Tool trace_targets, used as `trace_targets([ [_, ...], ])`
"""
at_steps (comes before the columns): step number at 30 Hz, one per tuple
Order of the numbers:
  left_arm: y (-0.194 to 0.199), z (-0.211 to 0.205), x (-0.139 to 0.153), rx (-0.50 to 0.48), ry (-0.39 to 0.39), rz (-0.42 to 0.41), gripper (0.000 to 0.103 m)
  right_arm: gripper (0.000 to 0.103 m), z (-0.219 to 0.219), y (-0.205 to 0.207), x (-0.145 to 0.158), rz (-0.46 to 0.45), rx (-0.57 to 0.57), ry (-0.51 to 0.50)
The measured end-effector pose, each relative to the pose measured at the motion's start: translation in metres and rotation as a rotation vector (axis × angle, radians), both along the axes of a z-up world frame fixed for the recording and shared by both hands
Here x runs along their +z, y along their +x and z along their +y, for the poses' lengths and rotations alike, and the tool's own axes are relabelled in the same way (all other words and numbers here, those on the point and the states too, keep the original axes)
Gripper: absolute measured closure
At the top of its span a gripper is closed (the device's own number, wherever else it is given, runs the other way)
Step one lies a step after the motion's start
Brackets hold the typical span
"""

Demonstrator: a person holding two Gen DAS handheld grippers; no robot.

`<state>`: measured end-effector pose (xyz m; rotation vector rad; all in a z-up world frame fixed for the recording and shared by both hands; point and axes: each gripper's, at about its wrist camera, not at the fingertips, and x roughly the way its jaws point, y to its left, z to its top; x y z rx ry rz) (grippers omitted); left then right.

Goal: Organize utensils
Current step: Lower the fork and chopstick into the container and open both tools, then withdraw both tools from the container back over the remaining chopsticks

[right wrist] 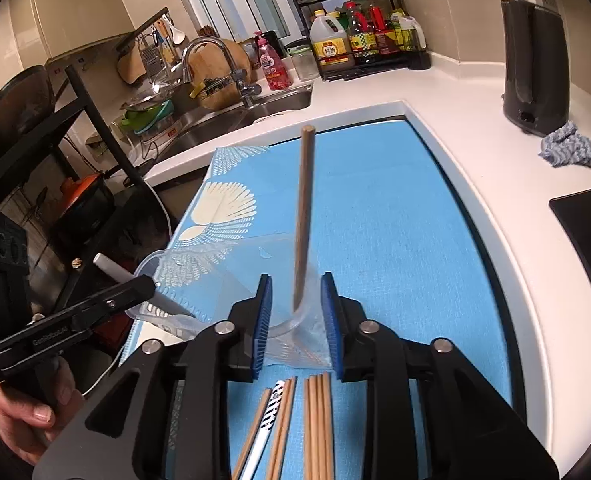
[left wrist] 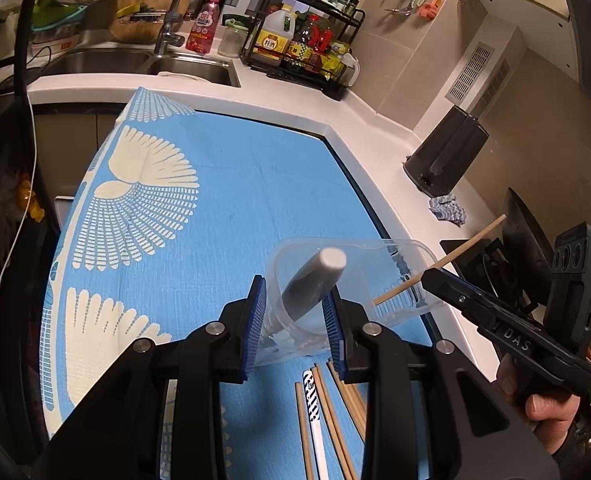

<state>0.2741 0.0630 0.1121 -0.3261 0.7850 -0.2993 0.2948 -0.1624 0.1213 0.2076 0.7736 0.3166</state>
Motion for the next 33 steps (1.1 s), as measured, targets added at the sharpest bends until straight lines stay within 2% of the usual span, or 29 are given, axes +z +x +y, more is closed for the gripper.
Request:
trace_targets([
  [1,-0.001,0.000,0.002,0.005,0.008,-0.010,0.066,0.065,0.001,0.000,0.002,-0.010,-0.001,-0.008],
  [3,-0.002,0.001,0.008,0.025,0.032,-0.036,0.062,0.057,0.003,0.000,0.003,-0.012,-0.004,-0.026],
  [8,-0.011,0.009,0.019,0.052,0.025,-0.073,0.060,0.057,0.000,-0.009,0.013,-0.027,-0.014,-0.038],
  [10,-0.022,0.010,0.026,0.065,0.041,-0.106,0.053,0.057,-0.003,-0.018,0.019,-0.046,-0.020,-0.043],
  [13,-0.043,0.008,0.037,0.089,0.077,-0.152,0.051,0.056,-0.006,-0.039,0.031,-0.102,-0.028,-0.057],
  [18,-0.095,0.000,0.043,0.139,0.143,-0.254,0.047,0.051,-0.015,-0.098,0.039,-0.227,-0.056,-0.073],
  [26,-0.184,-0.019,-0.003,0.199,0.202,-0.315,0.044,0.050,-0.013,-0.212,-0.004,-0.385,-0.128,-0.152],
  [29,-0.211,-0.023,-0.028,0.215,0.211,-0.304,0.043,0.050,-0.017,-0.244,-0.026,-0.392,-0.154,-0.148],
  [30,-0.217,-0.025,-0.034,0.219,0.213,-0.299,0.040,0.050,-0.016,-0.253,-0.034,-0.386,-0.140,-0.153],
  [33,-0.239,-0.037,-0.052,0.211,0.263,-0.300,0.036,0.050,-0.015,-0.270,-0.049,-0.370,-0.113,-0.195],
])
